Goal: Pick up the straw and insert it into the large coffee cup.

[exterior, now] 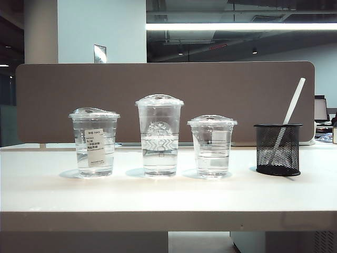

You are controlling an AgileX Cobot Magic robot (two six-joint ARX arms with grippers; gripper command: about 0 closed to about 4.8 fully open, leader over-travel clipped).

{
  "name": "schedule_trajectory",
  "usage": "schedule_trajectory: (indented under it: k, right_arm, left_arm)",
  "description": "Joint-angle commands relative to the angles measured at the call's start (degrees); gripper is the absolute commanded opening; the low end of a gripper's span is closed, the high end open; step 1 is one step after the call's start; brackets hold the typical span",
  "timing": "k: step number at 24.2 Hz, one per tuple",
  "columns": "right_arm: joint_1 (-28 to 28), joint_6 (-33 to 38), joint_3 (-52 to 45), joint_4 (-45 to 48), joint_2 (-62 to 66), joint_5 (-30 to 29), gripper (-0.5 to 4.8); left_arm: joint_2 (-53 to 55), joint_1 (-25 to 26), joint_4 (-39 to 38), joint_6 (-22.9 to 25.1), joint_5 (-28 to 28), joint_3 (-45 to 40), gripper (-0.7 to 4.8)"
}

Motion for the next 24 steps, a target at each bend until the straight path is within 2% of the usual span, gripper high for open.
schedule_trajectory:
  k: [1, 13, 15, 17, 18, 20, 22, 24]
  right_arm:
    - [0.0, 0.0, -0.4, 0.8, -0.1, 0.1, -0.01]
    - [0.0, 0.0, -0.4, 0.8, -0.1, 0.1, -0.01]
    - [0.0, 0.0, -0.4, 0.8, -0.1, 0.1, -0.01]
    - [0.0, 0.0, -0.4, 0.8, -0.1, 0.1, -0.01]
    - [0.0, 0.0, -0.4, 0.8, -0.1, 0.1, -0.01]
    - [0.0, 0.0, -0.4, 0.8, -0.1, 0.1, -0.01]
    - [0.0, 0.0, -0.4, 0.8, -0.1, 0.1, -0.01]
    - [0.0, 0.0, -0.4, 0.8, -0.1, 0.1, -0.01]
  left_arm:
    - [0.0, 0.0, -0.3, -0.2, 0.0, 0.0, -0.04]
    - [0.0, 0.0, -2.1, 1.3, -2.1, 1.4, -0.04]
    - [0.1, 0.0, -4.6, 1.1, 0.8, 5.1, -0.04]
    - [2.1, 0.0, -6.2, 1.2, 7.4, 15.0, -0.04]
    - [4.1, 0.0, -7.7, 1.3, 13.2, 22.2, -0.04]
    - [6.5, -0.1, -12.3, 1.5, 20.1, 30.8, -0.04]
    - [8.8, -0.1, -20.5, 1.5, 25.5, 39.4, -0.04]
    - [10.9, -0.5, -31.0, 1.3, 27.1, 47.7, -0.04]
